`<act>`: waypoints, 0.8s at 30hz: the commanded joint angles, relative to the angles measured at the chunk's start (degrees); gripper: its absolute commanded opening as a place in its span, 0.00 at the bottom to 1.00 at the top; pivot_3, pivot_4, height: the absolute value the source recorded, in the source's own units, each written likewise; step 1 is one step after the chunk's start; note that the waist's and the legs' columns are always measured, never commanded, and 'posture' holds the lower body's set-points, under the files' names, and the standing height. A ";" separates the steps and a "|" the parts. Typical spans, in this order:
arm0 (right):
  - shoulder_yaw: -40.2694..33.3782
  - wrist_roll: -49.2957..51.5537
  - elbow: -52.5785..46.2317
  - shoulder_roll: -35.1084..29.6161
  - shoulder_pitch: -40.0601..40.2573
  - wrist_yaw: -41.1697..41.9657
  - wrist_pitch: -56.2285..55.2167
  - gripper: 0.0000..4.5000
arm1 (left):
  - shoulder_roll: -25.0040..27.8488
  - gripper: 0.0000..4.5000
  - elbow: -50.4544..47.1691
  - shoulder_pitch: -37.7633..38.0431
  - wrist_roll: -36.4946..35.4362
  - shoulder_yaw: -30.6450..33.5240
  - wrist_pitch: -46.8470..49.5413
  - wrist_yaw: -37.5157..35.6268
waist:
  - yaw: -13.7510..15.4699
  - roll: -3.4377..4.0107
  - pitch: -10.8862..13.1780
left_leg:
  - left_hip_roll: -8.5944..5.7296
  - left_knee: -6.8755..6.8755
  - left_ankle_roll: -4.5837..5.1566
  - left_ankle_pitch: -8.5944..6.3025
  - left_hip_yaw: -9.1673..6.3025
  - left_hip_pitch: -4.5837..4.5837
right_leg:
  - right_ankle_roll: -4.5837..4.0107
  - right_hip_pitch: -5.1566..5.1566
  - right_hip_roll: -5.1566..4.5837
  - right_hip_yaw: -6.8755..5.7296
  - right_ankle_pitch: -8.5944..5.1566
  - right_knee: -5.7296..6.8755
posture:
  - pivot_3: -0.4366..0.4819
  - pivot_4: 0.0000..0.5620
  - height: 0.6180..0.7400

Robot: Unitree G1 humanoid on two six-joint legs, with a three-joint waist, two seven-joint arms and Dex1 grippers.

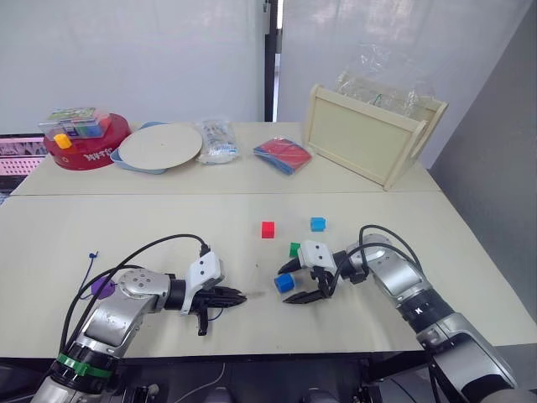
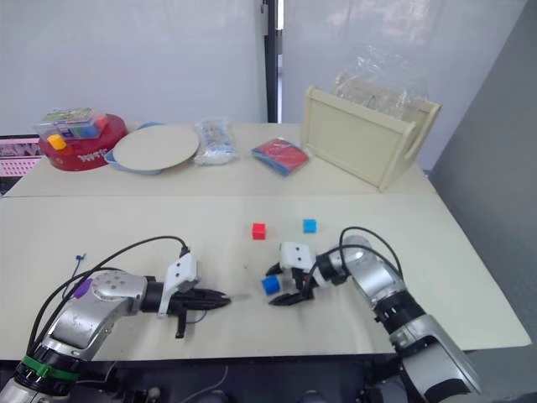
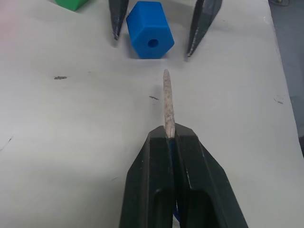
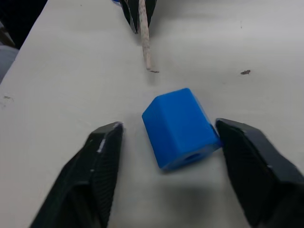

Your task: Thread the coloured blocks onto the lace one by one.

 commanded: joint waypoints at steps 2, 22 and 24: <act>-2.66 0.92 -4.24 0.93 2.20 -1.50 1.07 0.34 | 1.01 0.00 -4.03 -3.90 -0.59 -1.06 6.58 1.77 | 0.19 0.00 0.00 | 0.00 0.03 0.00 0.00 -0.01 -0.02 | 0.00 0.00 0.00 -0.01 0.00 0.00 | 0.48 0.27 1.00; -3.10 -0.61 -15.19 0.53 8.83 -5.84 8.25 0.28 | 1.53 0.00 -0.80 -6.11 1.54 -6.40 4.14 -0.11 | 0.01 0.00 0.00 | -0.01 0.02 -0.01 0.00 0.00 0.00 | 0.00 0.00 0.01 0.00 0.00 0.03 | 0.48 0.27 1.00; -3.09 -0.65 -15.36 0.53 8.85 -5.81 8.40 0.28 | 0.96 0.00 -0.64 -6.30 1.32 -6.20 4.26 0.42 | 0.01 0.00 0.00 | -0.01 0.02 -0.01 0.00 0.00 0.01 | 0.00 0.00 0.01 0.00 0.00 0.03 | 0.48 0.27 1.00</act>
